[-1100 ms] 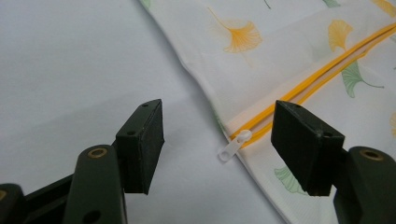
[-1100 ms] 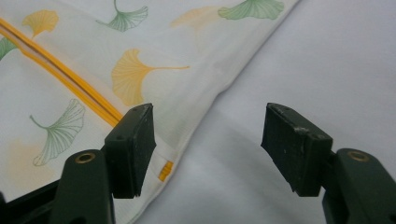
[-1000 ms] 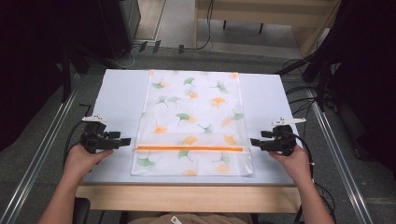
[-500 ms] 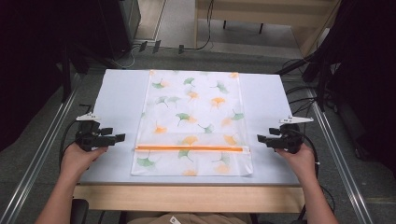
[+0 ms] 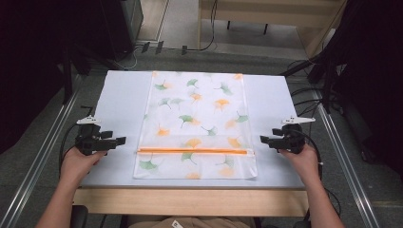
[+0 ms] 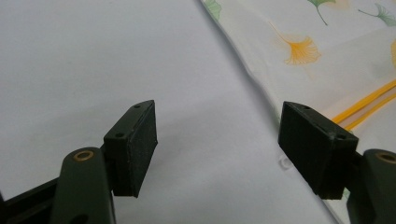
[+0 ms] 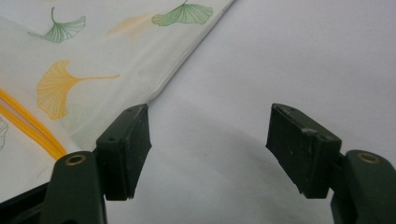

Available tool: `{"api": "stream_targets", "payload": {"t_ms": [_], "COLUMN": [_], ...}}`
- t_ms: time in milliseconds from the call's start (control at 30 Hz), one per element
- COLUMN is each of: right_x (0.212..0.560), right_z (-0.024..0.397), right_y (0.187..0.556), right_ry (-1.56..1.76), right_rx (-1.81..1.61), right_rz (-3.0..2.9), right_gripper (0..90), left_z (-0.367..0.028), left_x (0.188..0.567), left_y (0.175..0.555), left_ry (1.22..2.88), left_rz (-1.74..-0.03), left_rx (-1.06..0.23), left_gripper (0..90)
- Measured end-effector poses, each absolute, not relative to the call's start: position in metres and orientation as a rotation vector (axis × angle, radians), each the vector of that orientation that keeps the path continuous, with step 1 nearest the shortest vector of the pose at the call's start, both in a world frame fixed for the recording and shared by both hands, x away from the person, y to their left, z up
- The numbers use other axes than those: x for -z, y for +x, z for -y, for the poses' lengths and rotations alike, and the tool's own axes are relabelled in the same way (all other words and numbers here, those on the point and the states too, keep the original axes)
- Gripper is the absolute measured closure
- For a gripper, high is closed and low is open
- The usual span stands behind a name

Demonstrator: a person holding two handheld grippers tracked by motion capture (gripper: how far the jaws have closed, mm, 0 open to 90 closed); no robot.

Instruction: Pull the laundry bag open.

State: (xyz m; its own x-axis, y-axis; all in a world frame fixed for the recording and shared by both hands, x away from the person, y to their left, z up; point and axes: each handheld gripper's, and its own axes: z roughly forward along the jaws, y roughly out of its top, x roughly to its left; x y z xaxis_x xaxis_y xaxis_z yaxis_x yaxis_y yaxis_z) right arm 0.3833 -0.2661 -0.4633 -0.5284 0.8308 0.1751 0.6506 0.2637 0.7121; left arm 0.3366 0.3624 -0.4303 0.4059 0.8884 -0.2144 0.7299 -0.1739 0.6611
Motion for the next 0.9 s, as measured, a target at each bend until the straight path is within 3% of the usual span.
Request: {"api": "stream_targets", "payload": {"t_ms": [600,900], "right_x": [0.4646,0.4659], "right_z": [0.265,0.2643], "right_y": [0.3834,0.3837], "right_ry": [1.381,1.374], "right_rx": [-1.107,-1.098], "right_rz": [-2.319,-2.329], "right_gripper": [31.6,31.2], "left_z": [-0.3596,-0.3605], "left_x": [0.4319,0.4351], "left_y": [0.337,0.3392], "left_ry": [1.97,1.953], "left_rz": [-1.378,-1.403], "left_rx": [-0.279,-0.321], "left_gripper": [28.1,21.7]}}
